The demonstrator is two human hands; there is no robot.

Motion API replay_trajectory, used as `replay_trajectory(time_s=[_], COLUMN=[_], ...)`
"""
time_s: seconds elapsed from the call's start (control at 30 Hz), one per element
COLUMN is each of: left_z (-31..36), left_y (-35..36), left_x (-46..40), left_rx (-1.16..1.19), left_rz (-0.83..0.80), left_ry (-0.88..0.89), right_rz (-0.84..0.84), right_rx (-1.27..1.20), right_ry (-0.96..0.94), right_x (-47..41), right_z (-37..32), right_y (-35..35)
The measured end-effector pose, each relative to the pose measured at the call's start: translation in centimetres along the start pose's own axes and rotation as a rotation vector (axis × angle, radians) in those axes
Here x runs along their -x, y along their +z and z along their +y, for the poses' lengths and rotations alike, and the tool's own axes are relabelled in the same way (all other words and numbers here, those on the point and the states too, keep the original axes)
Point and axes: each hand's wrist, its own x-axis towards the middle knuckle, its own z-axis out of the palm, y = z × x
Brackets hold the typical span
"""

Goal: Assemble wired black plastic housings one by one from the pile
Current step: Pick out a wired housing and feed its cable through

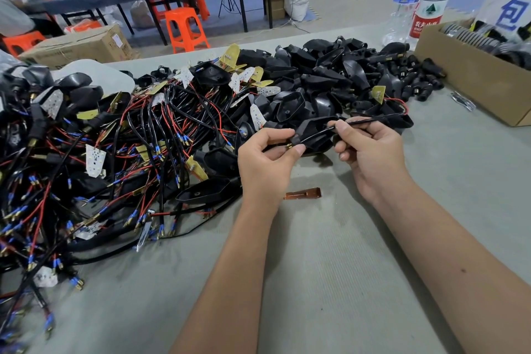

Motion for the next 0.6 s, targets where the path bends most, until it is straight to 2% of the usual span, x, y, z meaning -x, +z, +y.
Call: replay_trajectory(time_s=[0.2, 0.5, 0.6], left_z=[-0.23, -0.37, -0.42], left_y=[0.24, 0.72, 0.79], left_x=[0.05, 0.12, 0.04], left_rx=[0.075, 0.021, 0.042], left_rz=[0.032, 0.009, 0.025], left_ry=[-0.023, 0.012, 0.002], right_rz=[0.017, 0.139, 0.130], right_rx=[-0.054, -0.049, -0.042], right_ry=[0.021, -0.032, -0.010], right_x=[-0.27, -0.11, -0.19], right_z=[0.21, 0.76, 0.67], right_y=[-0.19, 0.26, 0.28])
